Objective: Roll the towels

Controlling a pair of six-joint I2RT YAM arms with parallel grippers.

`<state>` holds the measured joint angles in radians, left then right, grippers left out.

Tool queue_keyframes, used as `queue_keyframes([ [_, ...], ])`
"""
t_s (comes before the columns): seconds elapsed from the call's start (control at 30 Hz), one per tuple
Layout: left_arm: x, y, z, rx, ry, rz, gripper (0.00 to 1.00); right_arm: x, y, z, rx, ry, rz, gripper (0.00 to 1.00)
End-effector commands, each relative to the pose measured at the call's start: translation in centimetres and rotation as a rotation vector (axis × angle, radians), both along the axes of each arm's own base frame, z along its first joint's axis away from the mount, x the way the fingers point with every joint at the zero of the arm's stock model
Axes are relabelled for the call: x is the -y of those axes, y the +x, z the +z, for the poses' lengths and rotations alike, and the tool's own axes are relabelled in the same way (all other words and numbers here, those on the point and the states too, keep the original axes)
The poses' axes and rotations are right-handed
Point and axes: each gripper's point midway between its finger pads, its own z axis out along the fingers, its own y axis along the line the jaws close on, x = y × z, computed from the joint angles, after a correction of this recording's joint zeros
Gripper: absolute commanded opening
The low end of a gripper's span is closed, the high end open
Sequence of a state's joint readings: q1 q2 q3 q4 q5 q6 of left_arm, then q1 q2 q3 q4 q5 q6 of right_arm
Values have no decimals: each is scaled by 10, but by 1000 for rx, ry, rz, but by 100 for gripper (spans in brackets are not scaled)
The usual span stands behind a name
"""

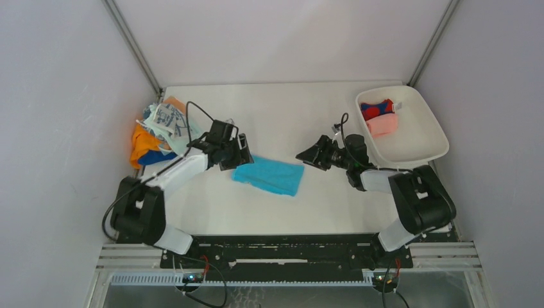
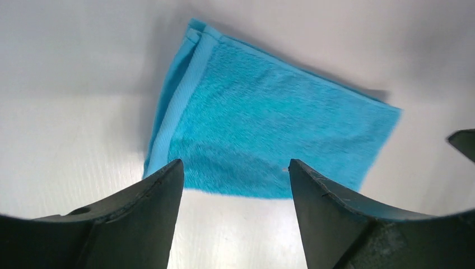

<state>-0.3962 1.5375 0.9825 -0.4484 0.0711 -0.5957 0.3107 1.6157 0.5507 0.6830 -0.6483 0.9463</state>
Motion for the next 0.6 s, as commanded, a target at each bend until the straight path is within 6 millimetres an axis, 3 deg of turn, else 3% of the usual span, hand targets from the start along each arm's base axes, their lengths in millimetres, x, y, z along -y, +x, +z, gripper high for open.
queue_keyframes([
  [0.0,2,-13,49,155,-95,69,73,-9,-22,9,75,-113,123,62],
  [0.1,20,-26,51,165,-196,84,68,-21,-36,2,70,-116,198,60],
  [0.2,49,-31,49,157,-325,56,55,-34,-43,-1,58,-85,246,59],
  [0.3,62,-34,35,101,-367,41,47,-47,-49,1,56,-33,296,58],
  [0.47,42,-42,-10,31,-303,121,43,-53,-55,-33,-17,-80,337,57],
  [0.57,13,-43,-37,2,-280,220,41,-48,-60,-58,-82,-124,329,56],
])
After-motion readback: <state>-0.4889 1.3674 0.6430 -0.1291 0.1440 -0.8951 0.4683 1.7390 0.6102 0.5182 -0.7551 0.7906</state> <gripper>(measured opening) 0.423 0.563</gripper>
